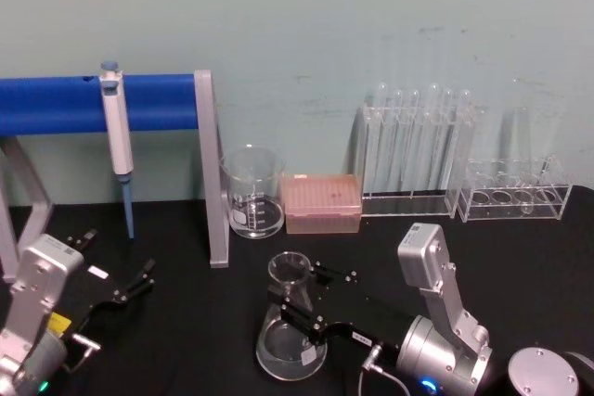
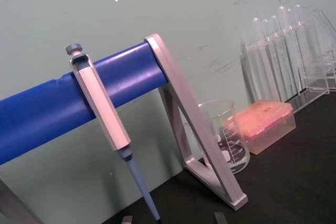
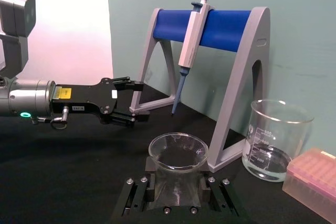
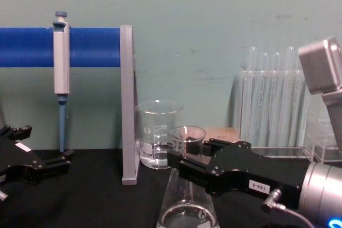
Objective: Grasp the erlenmeyer flask with one hand, shake it three times, then place it back.
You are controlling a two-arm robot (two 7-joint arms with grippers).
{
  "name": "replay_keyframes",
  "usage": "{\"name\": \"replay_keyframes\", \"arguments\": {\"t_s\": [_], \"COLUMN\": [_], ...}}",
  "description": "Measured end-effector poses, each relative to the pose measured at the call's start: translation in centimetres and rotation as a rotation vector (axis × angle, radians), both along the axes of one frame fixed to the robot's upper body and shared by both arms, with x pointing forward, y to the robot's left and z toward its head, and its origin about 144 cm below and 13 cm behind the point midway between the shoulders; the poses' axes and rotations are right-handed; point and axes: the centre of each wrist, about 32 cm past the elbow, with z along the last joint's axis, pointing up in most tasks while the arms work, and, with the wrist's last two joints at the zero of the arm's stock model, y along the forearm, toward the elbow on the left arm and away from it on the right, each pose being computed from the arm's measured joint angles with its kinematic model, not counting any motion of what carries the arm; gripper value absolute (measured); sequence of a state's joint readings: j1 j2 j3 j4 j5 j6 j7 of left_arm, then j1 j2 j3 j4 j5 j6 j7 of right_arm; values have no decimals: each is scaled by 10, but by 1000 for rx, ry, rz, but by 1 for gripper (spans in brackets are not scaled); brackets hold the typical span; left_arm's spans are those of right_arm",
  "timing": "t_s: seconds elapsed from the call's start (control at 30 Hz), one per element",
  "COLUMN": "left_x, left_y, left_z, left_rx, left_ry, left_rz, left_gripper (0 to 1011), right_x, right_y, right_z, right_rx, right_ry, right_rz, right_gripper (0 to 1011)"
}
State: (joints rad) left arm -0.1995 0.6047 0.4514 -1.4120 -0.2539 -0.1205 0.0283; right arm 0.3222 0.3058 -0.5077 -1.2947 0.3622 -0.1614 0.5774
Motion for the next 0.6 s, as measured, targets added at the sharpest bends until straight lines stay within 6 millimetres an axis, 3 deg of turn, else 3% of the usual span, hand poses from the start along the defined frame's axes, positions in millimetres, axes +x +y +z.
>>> {"name": "replay_keyframes", "arguments": {"t_s": [0.6], "left_x": [0], "left_y": [0], "left_z": [0], "left_rx": [0], "left_ry": [0], "left_rz": [0], "left_gripper": [1001], "right_x": [1], "right_y": [0], "right_z": [-4], "right_rx": [-4], "right_ry": [22], "right_rz": [0], "right_gripper": [457]}}
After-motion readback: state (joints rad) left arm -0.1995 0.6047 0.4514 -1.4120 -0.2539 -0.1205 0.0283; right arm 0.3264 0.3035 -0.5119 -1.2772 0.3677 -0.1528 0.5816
